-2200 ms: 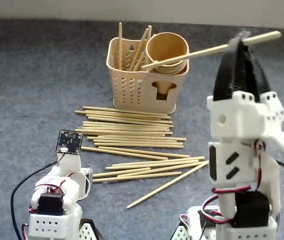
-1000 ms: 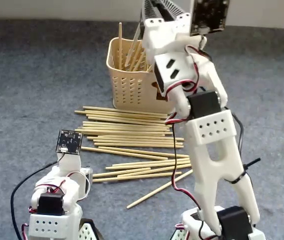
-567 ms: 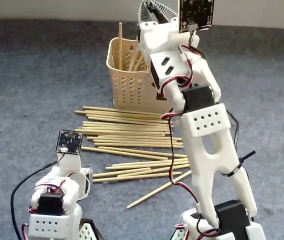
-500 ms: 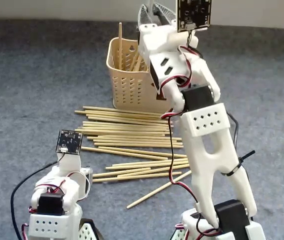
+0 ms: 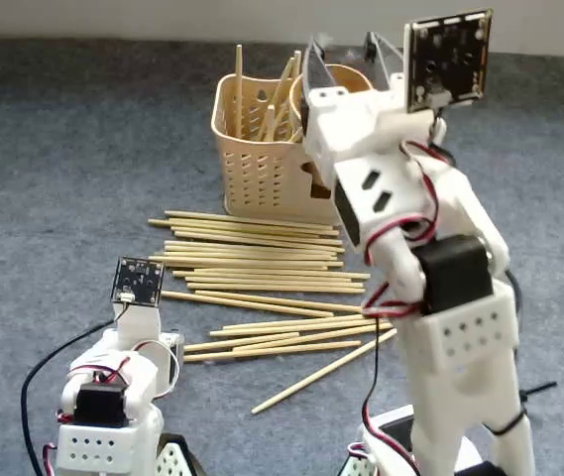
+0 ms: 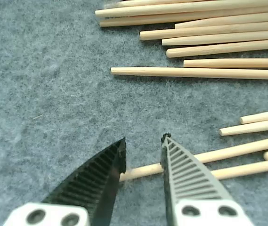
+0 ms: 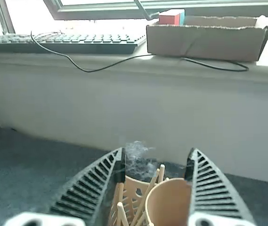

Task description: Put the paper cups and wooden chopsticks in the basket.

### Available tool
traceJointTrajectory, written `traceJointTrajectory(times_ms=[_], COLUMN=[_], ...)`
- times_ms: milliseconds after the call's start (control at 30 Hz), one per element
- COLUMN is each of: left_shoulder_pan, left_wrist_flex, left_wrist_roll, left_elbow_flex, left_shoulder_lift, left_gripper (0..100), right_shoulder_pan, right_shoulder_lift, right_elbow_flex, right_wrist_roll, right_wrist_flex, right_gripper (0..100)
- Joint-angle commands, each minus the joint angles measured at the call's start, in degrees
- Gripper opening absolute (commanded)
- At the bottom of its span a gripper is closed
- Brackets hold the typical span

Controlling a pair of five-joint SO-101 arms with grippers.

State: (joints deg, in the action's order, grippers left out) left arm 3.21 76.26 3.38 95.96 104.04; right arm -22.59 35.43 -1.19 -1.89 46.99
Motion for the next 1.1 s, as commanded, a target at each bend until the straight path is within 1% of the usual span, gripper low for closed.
traceJointTrajectory(times_ms=[0,233,333,433,733,1000,1067], left_shoulder_pan=[0.2,0.2,0.2,0.2,0.2,0.2,0.2], left_wrist_flex=[0.3,0.3,0.3,0.3,0.3,0.3,0.3], left_wrist_roll=[-0.4,-0.4,-0.4,-0.4,-0.4,-0.4,-0.4], left_elbow_flex=[1.2,1.2,1.2,1.2,1.2,1.2,1.2], left_shoulder_lift=[0.2,0.2,0.2,0.2,0.2,0.2,0.2], left_gripper=[14,14,14,14,14,14,14], right_shoulder_pan=[-0.2,-0.1,0.0,0.0,0.0,0.0,0.0], right_shoulder_lift=[5.9,11.2,12.4,13.1,13.3,13.3,13.4], right_elbow_flex=[2.8,2.8,2.8,2.8,2.8,2.8,1.5], right_wrist_roll=[0.3,0.3,0.1,-4.1,-13.0,-21.9,-24.2], right_wrist_flex=[7.3,20.5,24.7,28.2,40.6,53.4,54.1], right_gripper=[21.1,21.1,21.1,21.1,21.1,21.1,21.1])
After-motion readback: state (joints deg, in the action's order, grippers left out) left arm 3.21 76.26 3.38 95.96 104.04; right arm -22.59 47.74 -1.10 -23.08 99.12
